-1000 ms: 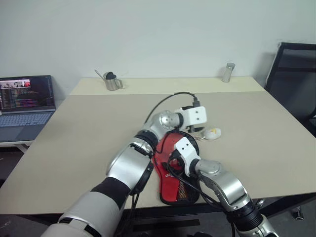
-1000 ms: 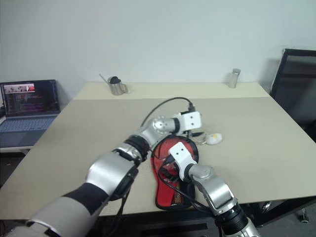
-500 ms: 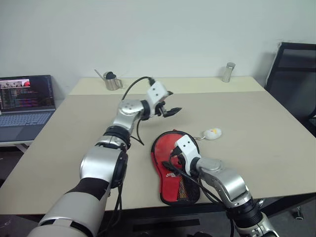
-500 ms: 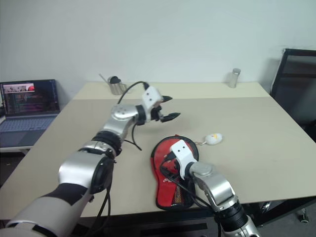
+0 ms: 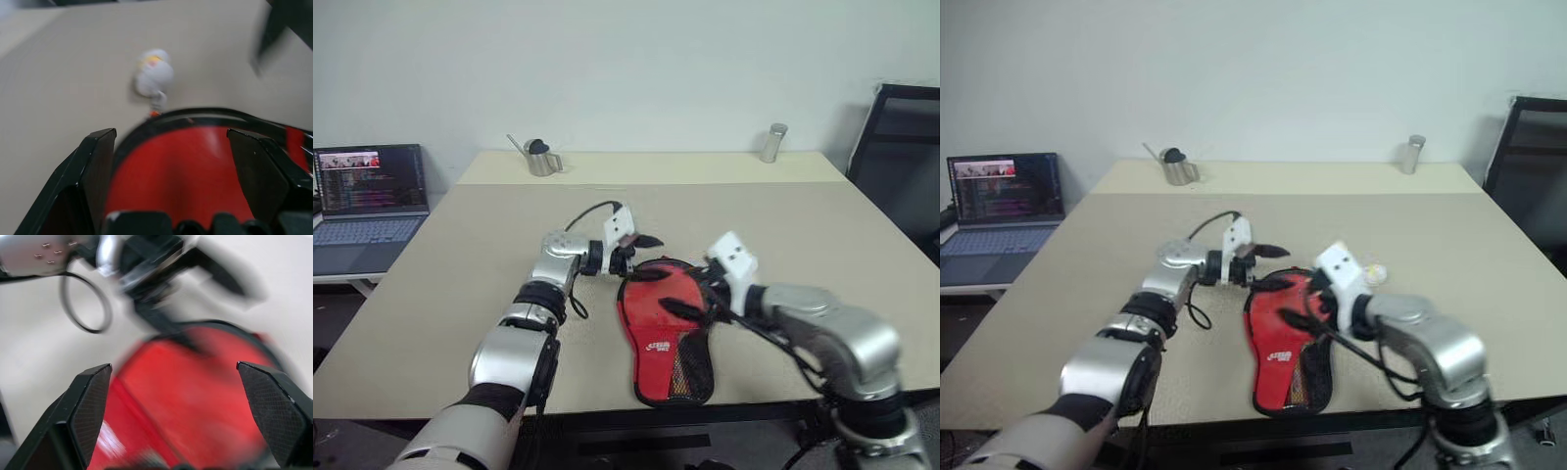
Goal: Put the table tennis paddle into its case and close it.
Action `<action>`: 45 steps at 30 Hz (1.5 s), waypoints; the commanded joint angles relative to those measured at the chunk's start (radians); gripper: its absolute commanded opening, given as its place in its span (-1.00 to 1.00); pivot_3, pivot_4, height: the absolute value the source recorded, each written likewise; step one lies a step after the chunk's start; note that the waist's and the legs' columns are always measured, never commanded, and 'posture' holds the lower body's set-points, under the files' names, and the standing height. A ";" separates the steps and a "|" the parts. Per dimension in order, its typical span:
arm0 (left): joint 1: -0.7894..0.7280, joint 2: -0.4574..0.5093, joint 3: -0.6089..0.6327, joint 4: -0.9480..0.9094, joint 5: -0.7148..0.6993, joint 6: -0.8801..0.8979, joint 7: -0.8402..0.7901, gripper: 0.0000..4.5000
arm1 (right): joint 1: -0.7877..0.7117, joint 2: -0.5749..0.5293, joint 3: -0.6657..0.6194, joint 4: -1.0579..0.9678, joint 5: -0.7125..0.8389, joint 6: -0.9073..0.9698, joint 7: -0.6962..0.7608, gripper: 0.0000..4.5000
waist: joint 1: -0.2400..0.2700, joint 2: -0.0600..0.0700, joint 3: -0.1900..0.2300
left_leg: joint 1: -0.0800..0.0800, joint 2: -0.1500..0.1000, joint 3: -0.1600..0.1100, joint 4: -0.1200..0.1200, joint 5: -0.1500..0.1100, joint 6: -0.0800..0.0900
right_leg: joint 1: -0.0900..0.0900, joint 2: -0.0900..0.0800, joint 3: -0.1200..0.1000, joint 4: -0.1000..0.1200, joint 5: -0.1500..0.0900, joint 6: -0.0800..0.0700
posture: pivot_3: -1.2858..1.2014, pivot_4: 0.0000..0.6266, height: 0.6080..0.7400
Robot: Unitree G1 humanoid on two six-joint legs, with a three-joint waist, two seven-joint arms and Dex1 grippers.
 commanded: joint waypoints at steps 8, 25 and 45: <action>0.036 -0.011 -0.055 -0.073 0.001 0.035 0.053 0.75 | -0.120 -0.288 0.269 0.475 -0.412 -0.744 0.181 1.00 | -0.007 0.000 0.000 | 0.002 0.001 0.004 -0.001 0.000 0.000 | -0.001 0.001 0.003 0.001 0.000 0.000 | 0.03 -0.52 1.00; 0.068 -0.020 -0.091 -0.098 0.010 0.037 0.074 0.75 | -0.458 -0.060 0.435 1.408 -0.787 -1.326 0.118 1.00 | -0.004 -0.001 0.001 | 0.001 0.001 0.012 -0.001 0.000 0.000 | -0.003 0.001 0.006 0.001 0.002 -0.002 | 0.03 -0.52 1.00; 0.019 -0.088 -0.128 0.127 0.100 0.045 0.182 0.77 | -0.469 -0.017 0.381 1.429 -0.803 -1.343 0.209 -0.98 | -0.016 0.000 0.001 | 0.009 0.001 0.013 -0.001 0.000 0.001 | 0.001 0.002 0.010 0.003 0.002 0.000 | 0.03 -0.52 1.00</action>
